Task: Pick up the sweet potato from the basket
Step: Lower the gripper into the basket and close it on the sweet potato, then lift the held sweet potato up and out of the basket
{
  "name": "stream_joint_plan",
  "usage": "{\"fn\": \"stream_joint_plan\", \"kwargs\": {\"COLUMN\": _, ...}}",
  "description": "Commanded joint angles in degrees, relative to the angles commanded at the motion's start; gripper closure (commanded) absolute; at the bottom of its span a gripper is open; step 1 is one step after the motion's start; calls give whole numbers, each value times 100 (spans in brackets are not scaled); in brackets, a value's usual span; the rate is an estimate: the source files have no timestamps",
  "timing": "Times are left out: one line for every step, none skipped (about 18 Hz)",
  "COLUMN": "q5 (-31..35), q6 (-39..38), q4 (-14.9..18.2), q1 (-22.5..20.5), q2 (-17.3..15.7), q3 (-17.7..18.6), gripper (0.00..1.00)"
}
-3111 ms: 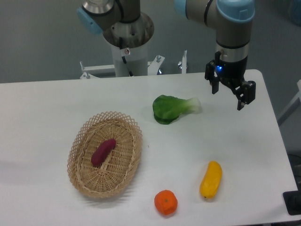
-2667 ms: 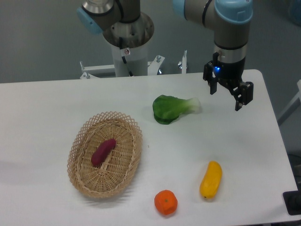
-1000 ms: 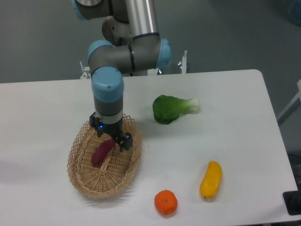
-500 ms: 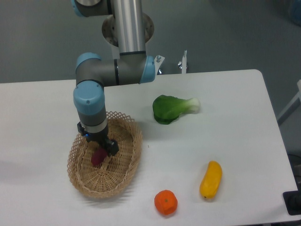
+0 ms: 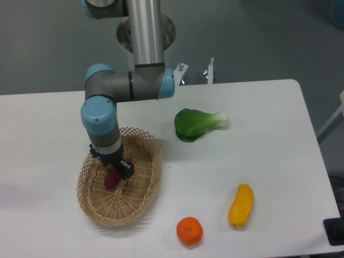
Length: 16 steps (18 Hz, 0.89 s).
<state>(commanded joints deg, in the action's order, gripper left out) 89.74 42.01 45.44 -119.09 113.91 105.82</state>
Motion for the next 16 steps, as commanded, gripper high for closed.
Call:
{"fn": "stream_joint_plan", "kwargs": {"q5": -9, "q6": 9, "q4": 0, "q1": 0, "q2": -17, "q3": -18, "gripper": 84}}
{"fn": "stream_joint_plan", "kwargs": {"q5": 0, "q6": 9, "q4": 0, "q1": 0, "q2": -26, "q3": -26, "gripper": 87}}
{"fn": "stream_joint_plan", "kwargs": {"q5": 0, "q6": 17, "q4": 0, "q1": -9, "q2": -26, "q3": -35, "gripper": 87}}
{"fn": "stream_joint_plan", "kwargs": {"q5": 0, "q6": 18, "q4": 9, "q1": -9, "q2": -44, "q3": -61, "gripper": 87}}
{"fn": "stream_joint_plan", "kwargs": {"q5": 0, "q6": 18, "q4": 9, "q1": -26, "q2": -44, "q3": -79, "gripper": 87}}
{"fn": "stream_joint_plan", "kwargs": {"q5": 9, "q6": 26, "q4": 26, "q1": -44, "q2": -53, "q3": -105, "gripper": 88}}
{"fn": "stream_joint_plan", "kwargs": {"q5": 9, "q6": 79, "q4": 26, "q1": -70, "q2": -79, "q3": -132, "gripper": 88}}
{"fn": "stream_joint_plan", "kwargs": {"q5": 35, "q6": 184, "q4": 35, "q1": -166, "q2": -105, "q3": -158, "gripper": 88}}
{"fn": "stream_joint_plan", "kwargs": {"q5": 53, "q6": 306, "q4": 44, "q1": -280, "q2": -193, "q3": -193, "gripper": 88}}
{"fn": "stream_joint_plan", "kwargs": {"q5": 61, "q6": 429, "q4": 131, "q1": -360, "q2": -237, "q3": -272, "gripper": 88}}
{"fn": "stream_joint_plan", "kwargs": {"q5": 62, "q6": 535, "q4": 158, "q1": -447, "q2": -263, "q3": -360, "gripper": 88}}
{"fn": "stream_joint_plan", "kwargs": {"q5": 62, "q6": 641, "q4": 176, "q1": -544, "q2": -307, "q3": -439, "gripper": 88}}
{"fn": "stream_joint_plan", "kwargs": {"q5": 53, "q6": 711, "q4": 263, "q1": -675, "q2": -386, "q3": -535, "gripper": 88}}
{"fn": "stream_joint_plan", "kwargs": {"q5": 44, "q6": 799, "q4": 394, "q1": -799, "q2": -465, "q3": -667, "gripper": 88}}
{"fn": "stream_joint_plan", "kwargs": {"q5": 44, "q6": 930, "q4": 535, "q1": -922, "q2": -501, "q3": -807, "gripper": 88}}
{"fn": "stream_joint_plan", "kwargs": {"q5": 35, "q6": 1062, "q4": 693, "q1": -1071, "q2": -527, "q3": -957, "gripper": 88}}
